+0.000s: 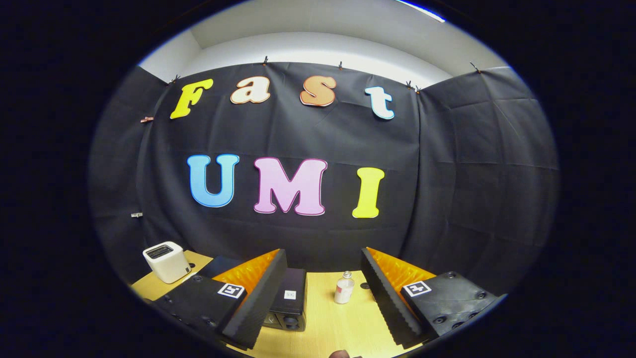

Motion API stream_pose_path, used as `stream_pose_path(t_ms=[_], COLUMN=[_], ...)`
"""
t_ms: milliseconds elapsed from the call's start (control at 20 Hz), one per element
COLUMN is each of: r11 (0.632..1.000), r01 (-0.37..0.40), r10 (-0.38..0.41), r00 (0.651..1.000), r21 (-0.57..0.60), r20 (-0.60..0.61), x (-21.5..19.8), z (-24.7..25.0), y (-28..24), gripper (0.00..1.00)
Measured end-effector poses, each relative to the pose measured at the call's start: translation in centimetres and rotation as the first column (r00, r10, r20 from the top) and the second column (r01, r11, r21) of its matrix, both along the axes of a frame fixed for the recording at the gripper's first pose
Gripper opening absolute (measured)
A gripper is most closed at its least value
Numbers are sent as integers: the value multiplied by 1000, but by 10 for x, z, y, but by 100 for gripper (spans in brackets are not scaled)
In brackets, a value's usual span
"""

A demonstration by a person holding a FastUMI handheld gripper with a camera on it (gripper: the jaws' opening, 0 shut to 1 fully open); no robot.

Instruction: Open the toaster oven, put the food inside, and close the toaster oven door.

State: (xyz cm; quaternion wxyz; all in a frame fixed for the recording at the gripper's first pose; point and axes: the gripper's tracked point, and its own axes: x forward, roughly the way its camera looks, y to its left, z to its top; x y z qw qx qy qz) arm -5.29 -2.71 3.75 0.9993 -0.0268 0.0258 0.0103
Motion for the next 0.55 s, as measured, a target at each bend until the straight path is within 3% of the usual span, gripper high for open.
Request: stream_pose_path(t_ms=[550], r11=[1000], r01=[0], r10=[0], r00=[1000], r21=[20], r20=[-15], x=[5], z=[-8], y=[-22], gripper=[99])
